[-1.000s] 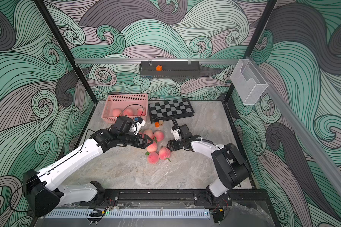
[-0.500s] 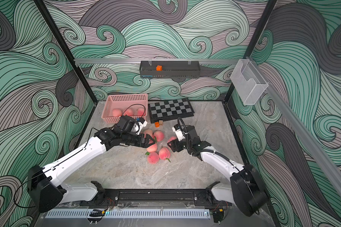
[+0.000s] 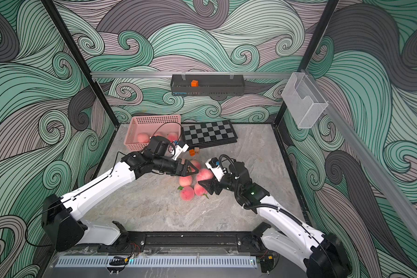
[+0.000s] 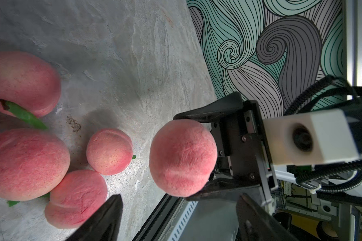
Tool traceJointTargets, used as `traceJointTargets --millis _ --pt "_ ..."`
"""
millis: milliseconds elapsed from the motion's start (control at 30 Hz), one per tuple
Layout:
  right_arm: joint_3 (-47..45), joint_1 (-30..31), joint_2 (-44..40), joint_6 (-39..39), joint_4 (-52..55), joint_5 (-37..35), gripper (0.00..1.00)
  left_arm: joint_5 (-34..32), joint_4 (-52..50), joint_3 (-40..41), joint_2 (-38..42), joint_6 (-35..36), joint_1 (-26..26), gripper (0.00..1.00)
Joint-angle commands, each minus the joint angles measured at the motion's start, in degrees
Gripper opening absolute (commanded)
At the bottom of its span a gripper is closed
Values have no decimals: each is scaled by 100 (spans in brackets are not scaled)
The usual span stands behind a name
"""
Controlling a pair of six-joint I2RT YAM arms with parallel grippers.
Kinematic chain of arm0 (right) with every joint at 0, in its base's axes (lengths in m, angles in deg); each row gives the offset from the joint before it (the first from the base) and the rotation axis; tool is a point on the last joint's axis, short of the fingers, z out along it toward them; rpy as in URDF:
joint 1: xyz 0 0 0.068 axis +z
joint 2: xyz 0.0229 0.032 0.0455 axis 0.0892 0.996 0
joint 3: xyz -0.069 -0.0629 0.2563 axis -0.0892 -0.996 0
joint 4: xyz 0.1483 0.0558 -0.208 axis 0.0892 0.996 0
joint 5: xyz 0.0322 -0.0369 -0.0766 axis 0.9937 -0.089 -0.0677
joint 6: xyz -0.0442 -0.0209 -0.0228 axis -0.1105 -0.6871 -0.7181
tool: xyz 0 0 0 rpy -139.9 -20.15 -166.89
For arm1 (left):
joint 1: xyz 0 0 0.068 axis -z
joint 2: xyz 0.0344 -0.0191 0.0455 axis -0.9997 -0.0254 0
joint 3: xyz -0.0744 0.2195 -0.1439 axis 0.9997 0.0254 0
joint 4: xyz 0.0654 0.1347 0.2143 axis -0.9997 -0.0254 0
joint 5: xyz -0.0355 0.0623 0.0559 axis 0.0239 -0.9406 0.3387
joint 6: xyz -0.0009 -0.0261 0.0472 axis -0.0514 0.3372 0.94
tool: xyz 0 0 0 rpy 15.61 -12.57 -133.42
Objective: Put the peaches into the basket
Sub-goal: Pick up the peach from the center of the board, then place the peach in the basket.
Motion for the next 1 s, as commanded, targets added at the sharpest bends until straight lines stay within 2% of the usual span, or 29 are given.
traceJointTargets --millis 0,267,667,967 --pt "-32 102 -83 -169 -335 240 73 361 114 -195 -10 -4 6 86" --pt "46 207 -78 -70 -541 393 73 534 131 -128 -67 35 149 90" --pt "113 336 -160 -26 -596 452 73 546 315 -132 -272 14 353 90" --pt "192 369 -76 -26 -650 460 73 532 329 -123 -461 -4 465 84"
